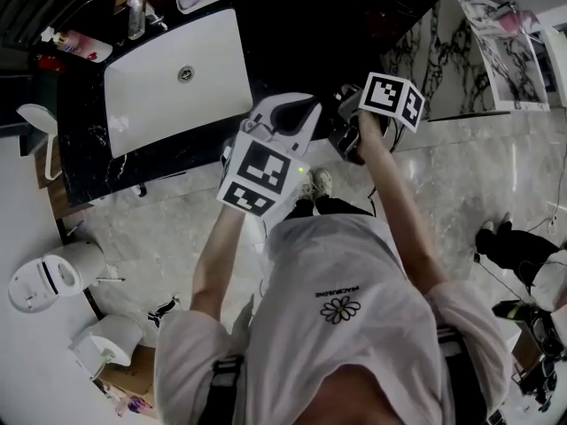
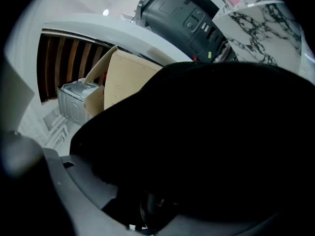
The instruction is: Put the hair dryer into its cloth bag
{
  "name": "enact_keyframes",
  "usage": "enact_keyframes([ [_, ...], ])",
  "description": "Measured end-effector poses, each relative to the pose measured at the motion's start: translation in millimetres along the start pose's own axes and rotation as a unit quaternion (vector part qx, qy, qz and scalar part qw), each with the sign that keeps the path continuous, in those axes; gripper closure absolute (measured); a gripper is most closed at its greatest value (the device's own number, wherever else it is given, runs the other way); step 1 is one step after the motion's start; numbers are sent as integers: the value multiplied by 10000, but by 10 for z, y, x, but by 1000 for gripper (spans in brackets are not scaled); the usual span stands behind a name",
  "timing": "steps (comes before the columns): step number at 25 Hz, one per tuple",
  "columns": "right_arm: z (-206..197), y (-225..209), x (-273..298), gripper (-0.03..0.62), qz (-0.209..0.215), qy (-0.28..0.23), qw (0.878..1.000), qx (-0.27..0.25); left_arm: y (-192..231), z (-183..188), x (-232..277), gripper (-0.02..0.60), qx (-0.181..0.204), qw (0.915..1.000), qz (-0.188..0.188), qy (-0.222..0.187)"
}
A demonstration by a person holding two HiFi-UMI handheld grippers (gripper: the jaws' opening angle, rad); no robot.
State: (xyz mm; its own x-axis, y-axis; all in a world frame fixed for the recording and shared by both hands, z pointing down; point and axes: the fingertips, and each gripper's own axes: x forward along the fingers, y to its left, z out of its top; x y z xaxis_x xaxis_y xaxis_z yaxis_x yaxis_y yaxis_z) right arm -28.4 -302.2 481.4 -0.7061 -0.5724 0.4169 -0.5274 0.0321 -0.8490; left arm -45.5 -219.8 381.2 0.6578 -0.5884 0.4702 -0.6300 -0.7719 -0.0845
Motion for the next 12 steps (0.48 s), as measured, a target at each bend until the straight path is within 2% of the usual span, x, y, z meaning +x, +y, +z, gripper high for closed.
enact_keyframes([
  [2,5,24,32,307,-182,-73,9994,-272,-37,19,-20,565,44,10000,14,-12],
  [4,-2,18,57,298,-641,-81,9941,-876,-56,49,-41,565,122,9999,55,-22],
  [5,-12,-4,64,298,-954,-61,9874,-1262,-61,55,-50,565,168,9998,77,-11],
  [7,-35,-62,66,298,-1549,-66,9692,-1915,-78,27,-59,565,246,9996,113,64],
  [10,6,-70,-24,298,-2000,-555,9479,-2418,-112,-63,-64,565,373,9989,195,188],
  [12,195,-3,-186,301,-2241,-1108,9145,-3182,-110,-66,-83,565,359,9991,210,126],
])
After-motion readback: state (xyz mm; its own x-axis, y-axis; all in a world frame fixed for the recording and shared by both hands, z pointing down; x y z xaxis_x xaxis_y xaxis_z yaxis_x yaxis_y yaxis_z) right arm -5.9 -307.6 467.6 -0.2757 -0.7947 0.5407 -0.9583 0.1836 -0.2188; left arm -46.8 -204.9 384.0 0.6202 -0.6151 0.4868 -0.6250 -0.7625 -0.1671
